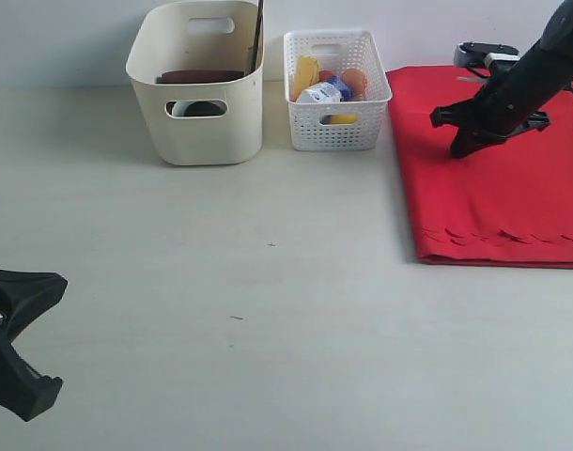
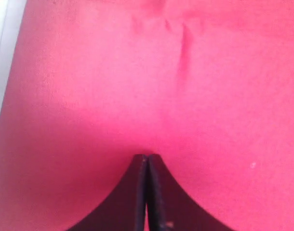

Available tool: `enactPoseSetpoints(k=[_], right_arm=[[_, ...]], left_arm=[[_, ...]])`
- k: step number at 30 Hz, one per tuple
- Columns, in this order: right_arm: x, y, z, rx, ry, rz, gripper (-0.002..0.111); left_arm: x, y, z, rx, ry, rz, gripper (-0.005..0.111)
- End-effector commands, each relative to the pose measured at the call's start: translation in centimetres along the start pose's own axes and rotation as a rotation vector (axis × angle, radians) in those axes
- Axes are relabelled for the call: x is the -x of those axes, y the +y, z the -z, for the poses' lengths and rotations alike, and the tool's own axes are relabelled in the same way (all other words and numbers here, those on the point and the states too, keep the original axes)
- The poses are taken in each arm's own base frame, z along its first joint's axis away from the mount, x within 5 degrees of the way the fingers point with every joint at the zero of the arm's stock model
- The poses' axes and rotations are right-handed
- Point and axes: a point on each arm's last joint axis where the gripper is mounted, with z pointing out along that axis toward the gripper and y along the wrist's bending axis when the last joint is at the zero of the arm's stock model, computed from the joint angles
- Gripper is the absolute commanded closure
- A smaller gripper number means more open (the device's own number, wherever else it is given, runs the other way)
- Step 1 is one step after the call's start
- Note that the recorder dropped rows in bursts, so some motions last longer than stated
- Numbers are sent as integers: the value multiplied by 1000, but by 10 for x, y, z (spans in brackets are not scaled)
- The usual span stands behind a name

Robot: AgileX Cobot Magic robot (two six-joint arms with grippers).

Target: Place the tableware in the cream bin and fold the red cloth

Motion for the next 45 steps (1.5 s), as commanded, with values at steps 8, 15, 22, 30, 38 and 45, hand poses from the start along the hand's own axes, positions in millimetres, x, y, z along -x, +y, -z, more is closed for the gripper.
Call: enactPoseSetpoints(k=[8, 15, 22, 30, 38, 45], right_arm=[[-1, -16, 21, -156, 39, -17, 108], [-6, -33, 4, -225, 38, -117, 108], [-7, 5, -21, -182, 88, 124, 108], [-7, 13, -17, -229, 121, 218, 108], [12, 16, 51, -327, 5, 154, 108], [25, 36, 124, -302, -163, 79, 108]], left_arm=[[-2, 1, 0, 7, 0, -4, 105], [-2, 1, 0, 7, 0, -4, 105], [-2, 1, 0, 7, 0, -4, 105], [-2, 1, 0, 7, 0, -4, 105], [-2, 1, 0, 7, 0, -4, 105], [-3, 2, 0, 13, 2, -20, 105]])
